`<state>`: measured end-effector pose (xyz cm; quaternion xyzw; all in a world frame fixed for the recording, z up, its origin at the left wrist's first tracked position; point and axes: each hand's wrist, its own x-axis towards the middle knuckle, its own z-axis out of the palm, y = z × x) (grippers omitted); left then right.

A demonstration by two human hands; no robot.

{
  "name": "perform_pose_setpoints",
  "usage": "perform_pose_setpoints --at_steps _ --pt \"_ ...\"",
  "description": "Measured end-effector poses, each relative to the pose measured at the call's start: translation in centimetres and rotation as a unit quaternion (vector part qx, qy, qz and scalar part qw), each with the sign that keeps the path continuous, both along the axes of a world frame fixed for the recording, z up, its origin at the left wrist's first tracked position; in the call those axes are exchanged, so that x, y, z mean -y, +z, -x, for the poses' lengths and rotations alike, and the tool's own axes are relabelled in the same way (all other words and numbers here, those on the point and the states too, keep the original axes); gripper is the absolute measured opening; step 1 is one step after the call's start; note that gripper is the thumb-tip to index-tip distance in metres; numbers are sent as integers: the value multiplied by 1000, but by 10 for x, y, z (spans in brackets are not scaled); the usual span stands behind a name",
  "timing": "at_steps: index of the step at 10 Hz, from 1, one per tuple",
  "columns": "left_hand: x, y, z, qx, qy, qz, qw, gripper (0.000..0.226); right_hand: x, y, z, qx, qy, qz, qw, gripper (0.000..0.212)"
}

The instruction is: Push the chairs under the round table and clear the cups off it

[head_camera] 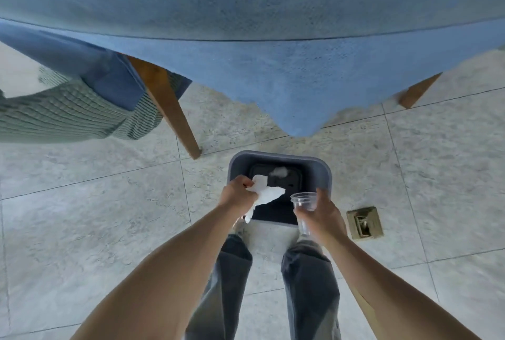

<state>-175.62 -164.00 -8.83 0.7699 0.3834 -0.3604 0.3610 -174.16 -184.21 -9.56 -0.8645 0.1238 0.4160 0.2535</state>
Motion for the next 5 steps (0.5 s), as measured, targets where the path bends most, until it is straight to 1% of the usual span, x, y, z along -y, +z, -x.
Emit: perform_pose_setpoints --at_steps 1,2,3,4,5 --pt "3 -54 -8 -28 86 37 995 37 4 -55 -14 -20 2 21 1000 76" --pt "5 -73 -12 -50 180 69 980 36 2 -78 -19 -31 -17 12 999 75" --pt "11 -79 -11 -57 286 105 951 33 -1 -87 -17 -56 -41 -7 998 75" --pt "12 -75 -15 -48 315 113 941 24 -4 -79 -19 -66 -45 -14 997 74" --pt "11 -59 -16 -36 262 80 961 16 -2 -55 -16 -59 9 18 998 69"
